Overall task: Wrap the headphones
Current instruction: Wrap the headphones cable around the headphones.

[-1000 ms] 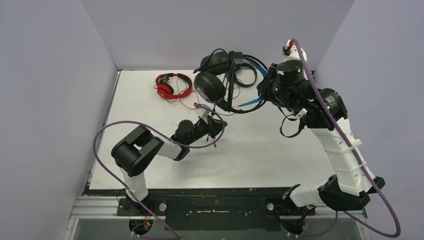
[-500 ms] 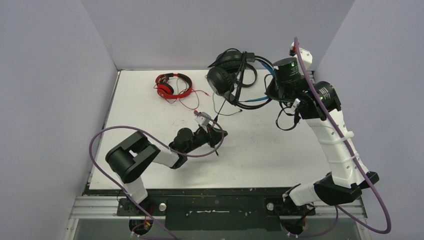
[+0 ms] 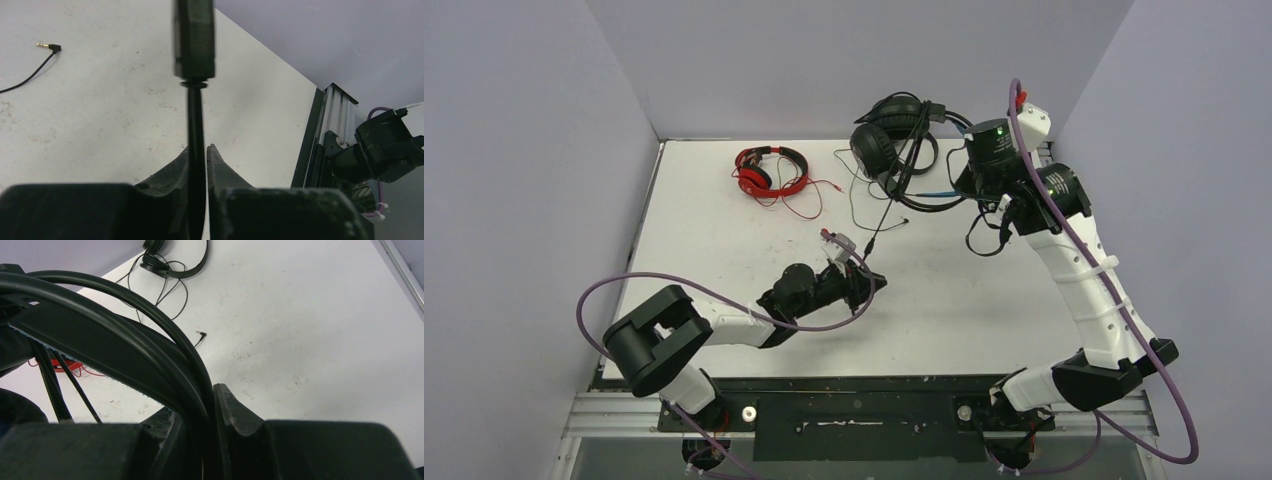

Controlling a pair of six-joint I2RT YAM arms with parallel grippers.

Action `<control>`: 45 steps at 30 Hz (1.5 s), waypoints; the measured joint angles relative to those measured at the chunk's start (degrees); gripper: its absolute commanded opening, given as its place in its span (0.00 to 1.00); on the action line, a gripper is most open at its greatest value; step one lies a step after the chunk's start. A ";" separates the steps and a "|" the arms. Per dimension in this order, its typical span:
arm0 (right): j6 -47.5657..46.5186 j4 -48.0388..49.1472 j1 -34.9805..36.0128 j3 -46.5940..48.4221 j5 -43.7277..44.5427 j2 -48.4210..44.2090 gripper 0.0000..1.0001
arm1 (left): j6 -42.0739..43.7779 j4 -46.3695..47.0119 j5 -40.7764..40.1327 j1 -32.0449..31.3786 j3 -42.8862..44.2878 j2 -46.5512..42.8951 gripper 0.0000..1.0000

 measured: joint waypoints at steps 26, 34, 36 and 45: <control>-0.17 2.10 -2.84 -8.48 7.02 -2.38 0.00 | 1.84 -18.03 -2.80 -5.40 4.87 -6.47 0.00; -0.07 4.52 -4.76 -15.28 11.65 -2.38 0.00 | 7.58 -35.67 -10.80 -10.64 13.14 -10.25 0.00; -0.20 5.55 -4.90 -18.38 12.07 -2.36 0.00 | 9.29 -39.76 -13.31 -11.91 14.58 -11.23 0.00; -1.97 8.59 -4.37 -30.32 10.67 0.22 0.00 | 18.25 -57.35 -22.01 -13.62 23.32 -11.76 0.06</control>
